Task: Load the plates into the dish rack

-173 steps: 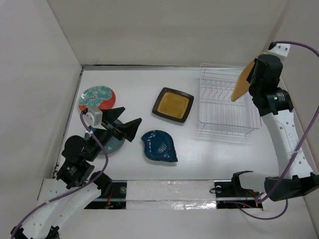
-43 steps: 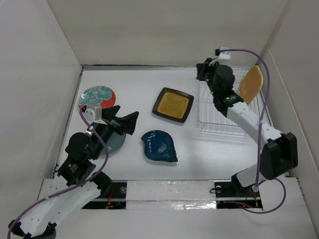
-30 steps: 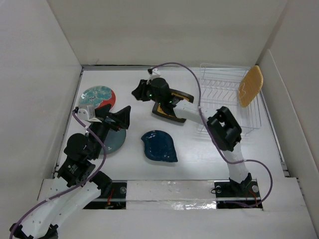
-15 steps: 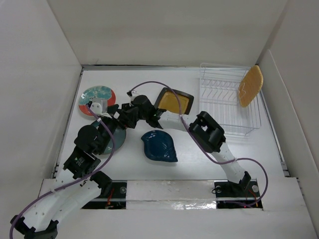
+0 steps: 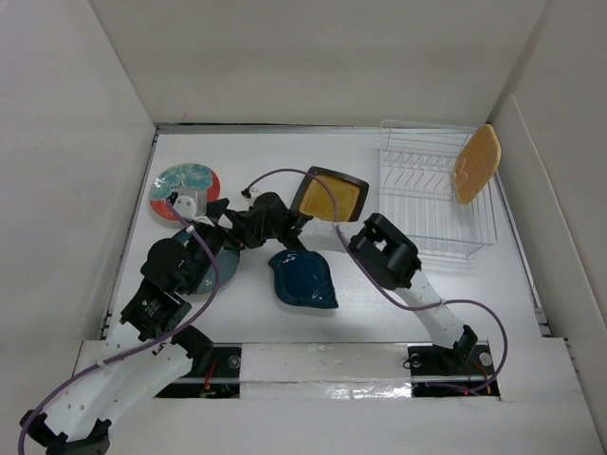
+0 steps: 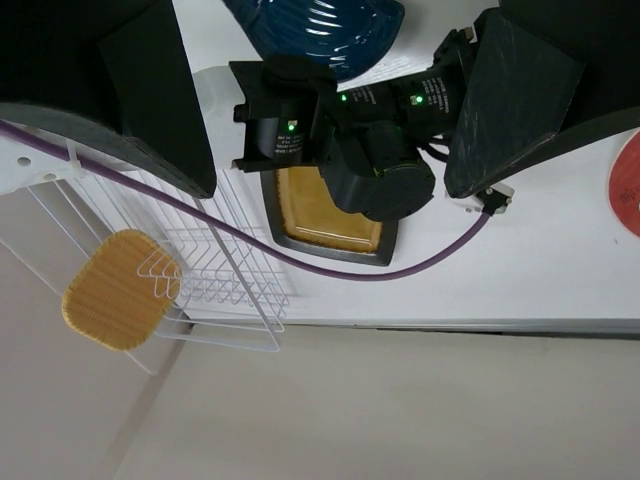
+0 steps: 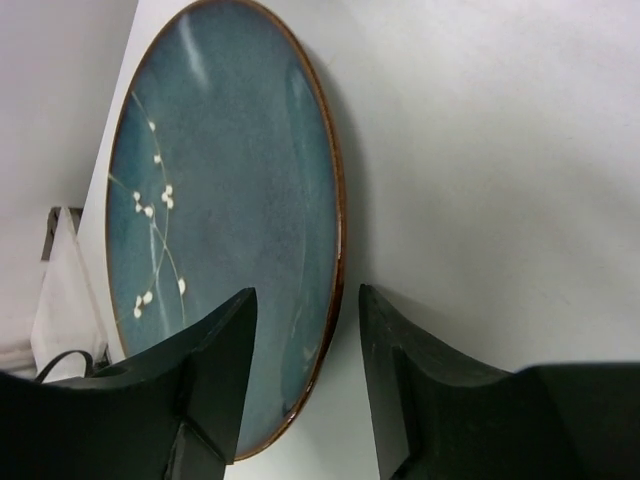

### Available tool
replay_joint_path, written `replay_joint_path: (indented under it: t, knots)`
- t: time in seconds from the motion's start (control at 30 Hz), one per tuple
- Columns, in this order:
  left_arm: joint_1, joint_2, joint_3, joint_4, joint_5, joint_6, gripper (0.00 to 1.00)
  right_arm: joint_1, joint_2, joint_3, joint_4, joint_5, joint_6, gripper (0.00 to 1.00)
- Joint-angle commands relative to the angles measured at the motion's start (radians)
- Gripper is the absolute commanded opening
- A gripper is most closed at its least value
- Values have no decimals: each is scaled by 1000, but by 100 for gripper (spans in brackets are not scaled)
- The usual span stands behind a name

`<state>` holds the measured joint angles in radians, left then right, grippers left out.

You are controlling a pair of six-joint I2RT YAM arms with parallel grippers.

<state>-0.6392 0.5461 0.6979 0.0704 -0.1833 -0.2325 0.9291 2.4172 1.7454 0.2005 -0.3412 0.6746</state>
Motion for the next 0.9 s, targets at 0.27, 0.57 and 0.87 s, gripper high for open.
replay_joint_path:
  t: [0.27, 0.57, 0.87]
  knots:
    - [4, -11, 11, 55, 28, 10, 98, 27, 22, 3, 33, -18, 33, 25]
    - [4, -25, 6, 69, 30, 5, 86, 27, -84, -96, 91, -22, 40, 0]
    - [4, -46, 2, 68, -8, 2, 0, 27, -265, -208, 224, -64, 55, 0]
